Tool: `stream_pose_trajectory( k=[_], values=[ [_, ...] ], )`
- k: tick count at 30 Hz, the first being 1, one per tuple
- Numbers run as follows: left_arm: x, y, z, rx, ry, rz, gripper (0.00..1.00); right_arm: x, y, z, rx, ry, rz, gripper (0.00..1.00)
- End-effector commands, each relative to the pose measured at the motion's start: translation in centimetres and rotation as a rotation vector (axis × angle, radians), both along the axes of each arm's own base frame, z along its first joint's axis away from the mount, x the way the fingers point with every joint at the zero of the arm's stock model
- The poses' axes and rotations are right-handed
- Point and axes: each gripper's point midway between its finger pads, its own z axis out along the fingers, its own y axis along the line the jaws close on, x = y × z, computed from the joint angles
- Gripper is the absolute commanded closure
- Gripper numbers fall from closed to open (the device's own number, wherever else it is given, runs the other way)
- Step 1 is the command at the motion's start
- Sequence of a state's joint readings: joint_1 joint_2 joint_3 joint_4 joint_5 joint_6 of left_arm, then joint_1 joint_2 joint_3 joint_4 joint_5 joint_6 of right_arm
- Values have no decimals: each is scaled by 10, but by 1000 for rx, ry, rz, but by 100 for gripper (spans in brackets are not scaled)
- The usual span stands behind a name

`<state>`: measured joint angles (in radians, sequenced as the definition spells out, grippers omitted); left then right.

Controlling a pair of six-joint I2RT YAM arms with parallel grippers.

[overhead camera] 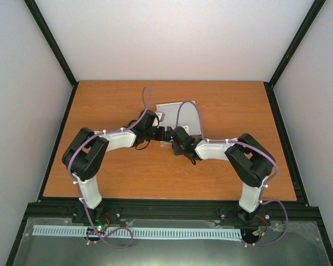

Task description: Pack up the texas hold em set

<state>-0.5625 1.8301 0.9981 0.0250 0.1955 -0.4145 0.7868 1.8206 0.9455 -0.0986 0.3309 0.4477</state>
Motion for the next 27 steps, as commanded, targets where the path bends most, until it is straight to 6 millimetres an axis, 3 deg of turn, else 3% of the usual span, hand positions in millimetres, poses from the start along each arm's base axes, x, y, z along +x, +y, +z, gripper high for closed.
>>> stream_pose_trajectory(
  k=[1, 5, 17, 27],
  values=[
    [-81, 55, -107, 310, 340, -41, 0, 25, 27, 80, 145, -179, 29, 84],
    [-83, 57, -111, 317, 348, -39, 0, 25, 29, 86, 191, -170, 44, 85],
    [-87, 64, -114, 340, 352, -26, 0, 27, 26, 141, 354, -264, 90, 84],
    [-87, 66, -115, 353, 353, -24, 0, 29, 29, 135, 530, -143, 128, 86]
  ],
)
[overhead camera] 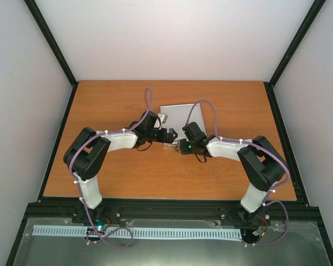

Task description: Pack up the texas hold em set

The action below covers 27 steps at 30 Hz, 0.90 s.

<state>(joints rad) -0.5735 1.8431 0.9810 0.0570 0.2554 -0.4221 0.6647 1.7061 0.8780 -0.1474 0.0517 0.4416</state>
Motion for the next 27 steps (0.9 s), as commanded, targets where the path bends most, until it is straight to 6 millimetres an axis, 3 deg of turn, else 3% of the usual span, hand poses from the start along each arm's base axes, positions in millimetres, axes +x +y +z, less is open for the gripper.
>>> stream_pose_trajectory(
  k=[1, 7, 10, 27],
  values=[
    [-76, 77, -110, 402, 318, 10, 0, 42, 47, 129, 397, -279, 43, 86],
    [-76, 79, -111, 414, 320, 10, 0, 42, 42, 143, 487, -243, 53, 87],
    [-76, 79, -112, 413, 321, 10, 0, 42, 36, 145, 541, -228, 51, 93],
    [-75, 79, -118, 426, 333, 5, 0, 40, 37, 142, 739, 20, 96, 97]
  ],
)
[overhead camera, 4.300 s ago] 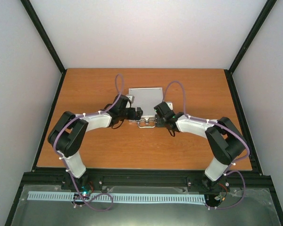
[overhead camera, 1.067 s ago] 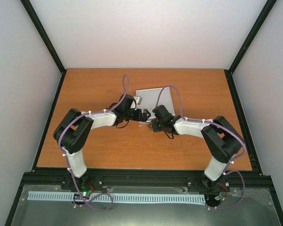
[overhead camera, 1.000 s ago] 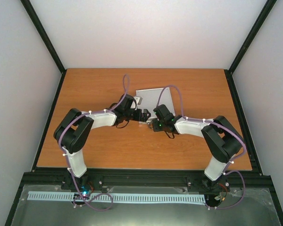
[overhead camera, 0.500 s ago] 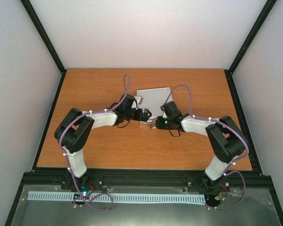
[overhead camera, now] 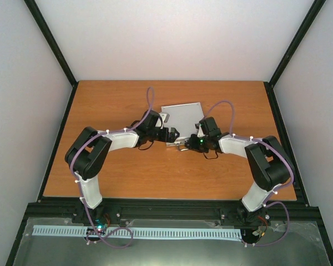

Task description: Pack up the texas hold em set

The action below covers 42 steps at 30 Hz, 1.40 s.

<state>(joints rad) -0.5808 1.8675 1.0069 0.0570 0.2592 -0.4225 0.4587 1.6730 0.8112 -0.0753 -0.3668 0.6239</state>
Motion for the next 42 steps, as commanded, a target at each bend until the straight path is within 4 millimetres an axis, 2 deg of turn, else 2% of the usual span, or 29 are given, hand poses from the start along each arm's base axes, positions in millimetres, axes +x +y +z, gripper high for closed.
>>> stream_pose_trajectory(
  k=[1, 9, 16, 20, 26, 30, 32, 35, 42],
  values=[
    [-79, 86, -118, 432, 332, 12, 0, 41, 53, 135, 372, -241, 125, 97],
    [-79, 85, -120, 426, 332, 14, 0, 44, 64, 157, 441, -195, 162, 94],
    [-77, 83, -120, 420, 331, 11, 0, 45, 59, 153, 405, -197, 154, 94],
    [-77, 83, -119, 423, 330, 10, 0, 37, 53, 153, 367, -225, 170, 92],
    [-74, 83, -117, 423, 316, 19, 0, 9, 24, 130, 217, -243, 159, 70],
    [-73, 83, -116, 423, 313, 19, 0, -6, 1, 114, 120, -242, 109, 67],
    [-72, 82, -115, 416, 311, 20, 0, -10, -10, 107, 65, -243, 85, 61],
    [-69, 77, -111, 396, 302, 18, 0, -12, -22, 90, -28, -212, 77, 61],
    [-63, 73, -100, 379, 275, 17, 0, -14, -17, 52, -89, -136, 109, 69]
  ],
)
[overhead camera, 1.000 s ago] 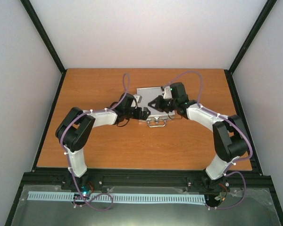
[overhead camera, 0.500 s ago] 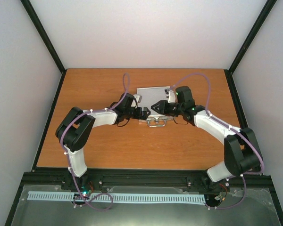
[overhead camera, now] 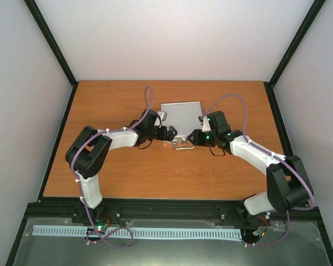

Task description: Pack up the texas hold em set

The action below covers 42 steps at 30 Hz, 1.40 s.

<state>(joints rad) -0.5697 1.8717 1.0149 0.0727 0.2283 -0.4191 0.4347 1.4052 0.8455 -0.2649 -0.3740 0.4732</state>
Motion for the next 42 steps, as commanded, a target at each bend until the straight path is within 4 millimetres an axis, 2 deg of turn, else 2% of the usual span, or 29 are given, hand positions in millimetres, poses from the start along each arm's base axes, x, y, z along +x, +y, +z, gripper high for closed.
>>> stream_pose_trajectory(
  k=[1, 5, 12, 22, 31, 38, 42],
  values=[
    [-74, 67, -101, 362, 308, -7, 0, -5, -3, -36, -99, 59, 17, 70],
    [-73, 66, -98, 353, 304, -10, 0, -8, 7, -55, -117, 94, 46, 71],
    [-73, 64, -96, 344, 301, -16, 0, -6, 21, -63, -112, 97, 78, 68],
    [-70, 61, -91, 335, 292, -17, 0, 11, 29, -77, -131, 101, 88, 68],
    [-72, 63, -94, 340, 299, -21, 0, 27, 30, -85, -159, 81, 62, 65],
    [-73, 63, -93, 342, 299, -20, 0, 28, 34, -101, -160, 105, 79, 65],
    [-73, 63, -94, 342, 300, -21, 0, 24, 35, -102, -149, 107, 92, 70]
  ],
)
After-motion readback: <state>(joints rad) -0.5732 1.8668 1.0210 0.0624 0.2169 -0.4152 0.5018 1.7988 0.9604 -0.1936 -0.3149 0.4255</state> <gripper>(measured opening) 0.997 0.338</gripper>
